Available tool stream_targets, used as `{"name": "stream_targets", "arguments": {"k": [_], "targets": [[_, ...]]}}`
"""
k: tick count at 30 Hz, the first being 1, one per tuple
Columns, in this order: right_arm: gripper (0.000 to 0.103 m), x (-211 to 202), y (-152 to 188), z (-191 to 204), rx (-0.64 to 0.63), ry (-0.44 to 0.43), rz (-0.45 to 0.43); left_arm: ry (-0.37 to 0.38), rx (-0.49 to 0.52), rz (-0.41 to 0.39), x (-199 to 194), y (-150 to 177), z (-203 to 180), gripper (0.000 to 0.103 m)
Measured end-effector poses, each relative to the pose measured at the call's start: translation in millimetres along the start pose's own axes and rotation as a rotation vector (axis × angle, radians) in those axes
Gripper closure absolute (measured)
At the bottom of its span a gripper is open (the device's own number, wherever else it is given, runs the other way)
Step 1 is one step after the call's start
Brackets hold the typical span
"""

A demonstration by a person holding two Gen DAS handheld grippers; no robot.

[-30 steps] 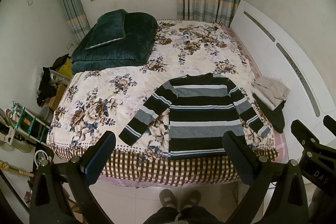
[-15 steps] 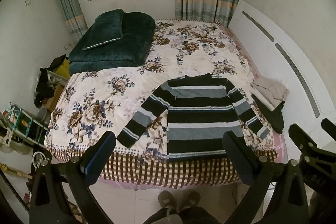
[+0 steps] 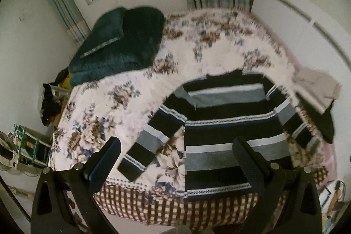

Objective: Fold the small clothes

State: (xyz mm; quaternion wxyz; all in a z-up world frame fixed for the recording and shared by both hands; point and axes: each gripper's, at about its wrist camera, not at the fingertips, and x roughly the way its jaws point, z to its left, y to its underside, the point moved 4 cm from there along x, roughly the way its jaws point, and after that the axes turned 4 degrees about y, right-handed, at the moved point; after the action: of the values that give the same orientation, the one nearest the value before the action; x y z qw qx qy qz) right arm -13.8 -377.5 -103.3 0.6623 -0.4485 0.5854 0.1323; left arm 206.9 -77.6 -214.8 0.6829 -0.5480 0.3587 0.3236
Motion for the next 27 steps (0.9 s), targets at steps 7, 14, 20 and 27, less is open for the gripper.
{"name": "stream_targets", "arguments": {"k": [7, 14, 20, 27], "targets": [[0.008, 231, -29, -92, 0.278, -0.013, 0.2, -0.088, -0.041, 0.184, 153, 22, -44, 0.0], [0.008, 437, -35, -159, 0.497, 0.025, 0.326, -0.138, -0.087, 0.346, 284, 62, -57, 0.0], [0.014, 535, -32, -181, 0.661, -0.026, 0.374, -0.153, -0.143, 0.397, 337, 83, -43, 0.0], [0.092, 540, -41, -157, 0.602, 0.03, 0.315, -0.17, -0.188, 0.372, 344, 82, -21, 0.0]]}}
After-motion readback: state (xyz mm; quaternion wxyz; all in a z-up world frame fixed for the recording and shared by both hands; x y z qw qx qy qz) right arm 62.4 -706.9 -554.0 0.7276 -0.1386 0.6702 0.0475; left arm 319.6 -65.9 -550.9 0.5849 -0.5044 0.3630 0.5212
